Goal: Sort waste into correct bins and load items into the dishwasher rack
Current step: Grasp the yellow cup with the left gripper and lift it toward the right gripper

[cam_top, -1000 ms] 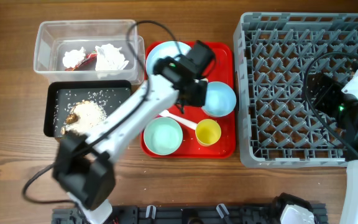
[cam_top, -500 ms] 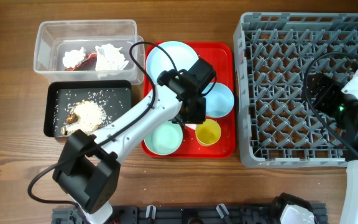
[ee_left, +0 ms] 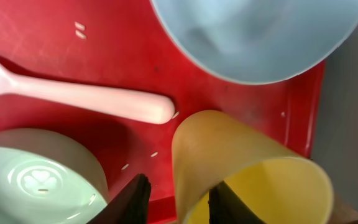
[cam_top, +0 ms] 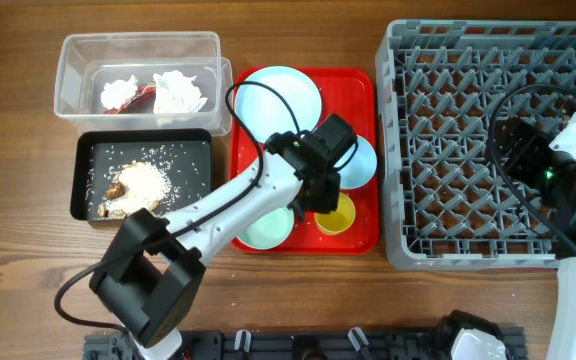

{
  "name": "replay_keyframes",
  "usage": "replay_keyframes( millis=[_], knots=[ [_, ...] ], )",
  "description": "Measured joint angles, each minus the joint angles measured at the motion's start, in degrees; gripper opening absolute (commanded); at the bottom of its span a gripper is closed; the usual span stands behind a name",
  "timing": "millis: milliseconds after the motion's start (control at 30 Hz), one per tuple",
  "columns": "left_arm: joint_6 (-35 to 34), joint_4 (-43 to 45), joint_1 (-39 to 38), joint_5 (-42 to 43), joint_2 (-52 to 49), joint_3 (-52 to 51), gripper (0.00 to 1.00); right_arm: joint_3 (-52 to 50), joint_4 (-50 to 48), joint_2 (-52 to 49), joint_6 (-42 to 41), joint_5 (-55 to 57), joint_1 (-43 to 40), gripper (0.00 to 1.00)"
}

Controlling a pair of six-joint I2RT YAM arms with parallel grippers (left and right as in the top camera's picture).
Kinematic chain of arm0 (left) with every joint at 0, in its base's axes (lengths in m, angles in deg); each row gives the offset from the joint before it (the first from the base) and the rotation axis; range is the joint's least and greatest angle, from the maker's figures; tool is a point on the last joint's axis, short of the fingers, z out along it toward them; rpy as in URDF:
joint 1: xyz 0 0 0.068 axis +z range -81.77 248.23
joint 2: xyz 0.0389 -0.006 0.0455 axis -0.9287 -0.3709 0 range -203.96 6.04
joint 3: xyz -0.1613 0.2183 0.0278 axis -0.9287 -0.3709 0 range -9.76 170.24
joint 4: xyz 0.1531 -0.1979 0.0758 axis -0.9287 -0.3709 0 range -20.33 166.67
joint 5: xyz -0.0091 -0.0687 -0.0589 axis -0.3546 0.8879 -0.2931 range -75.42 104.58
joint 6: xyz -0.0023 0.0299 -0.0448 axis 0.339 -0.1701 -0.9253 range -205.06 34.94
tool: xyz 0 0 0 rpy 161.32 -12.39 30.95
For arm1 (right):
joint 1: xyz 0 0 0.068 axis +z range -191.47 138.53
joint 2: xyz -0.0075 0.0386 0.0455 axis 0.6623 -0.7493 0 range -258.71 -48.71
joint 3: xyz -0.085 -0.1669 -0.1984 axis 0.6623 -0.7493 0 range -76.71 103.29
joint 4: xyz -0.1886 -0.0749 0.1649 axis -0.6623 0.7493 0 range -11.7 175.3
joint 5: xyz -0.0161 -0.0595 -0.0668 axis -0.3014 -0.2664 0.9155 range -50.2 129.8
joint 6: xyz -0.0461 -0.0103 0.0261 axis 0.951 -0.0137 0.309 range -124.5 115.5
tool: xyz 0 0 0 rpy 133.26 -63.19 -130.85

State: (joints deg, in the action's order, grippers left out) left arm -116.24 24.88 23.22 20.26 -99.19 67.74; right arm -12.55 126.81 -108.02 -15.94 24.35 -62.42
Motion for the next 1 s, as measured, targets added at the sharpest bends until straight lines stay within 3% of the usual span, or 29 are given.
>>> replay_keyframes(
  millis=[67,300,433,700,833,1000],
  knots=[
    [-0.1,0.6,0.0,0.0,0.0,-0.7,0.04,0.0,0.0,0.0,0.0,0.0,0.0,0.97],
    [0.4,2.8,0.5,3.0,0.0,-1.0,0.04,0.0,0.1,0.0,0.0,-1.5,0.0,0.97],
    [0.6,3.0,6.7,13.7,2.0,-0.5,0.04,0.0,0.0,0.0,1.7,-11.1,0.0,0.97],
    [1.3,8.6,27.2,43.7,12.2,0.9,0.04,0.0,-4.0,-1.9,5.0,-37.0,1.2,0.97],
    [1.4,13.0,30.9,59.0,12.2,1.0,0.04,0.1,-13.9,-4.5,5.7,-49.3,10.1,0.97],
    [1.5,17.0,30.9,71.5,12.2,1.0,0.04,0.1,-26.2,-9.4,2.2,-54.6,21.7,0.97]
  ],
)
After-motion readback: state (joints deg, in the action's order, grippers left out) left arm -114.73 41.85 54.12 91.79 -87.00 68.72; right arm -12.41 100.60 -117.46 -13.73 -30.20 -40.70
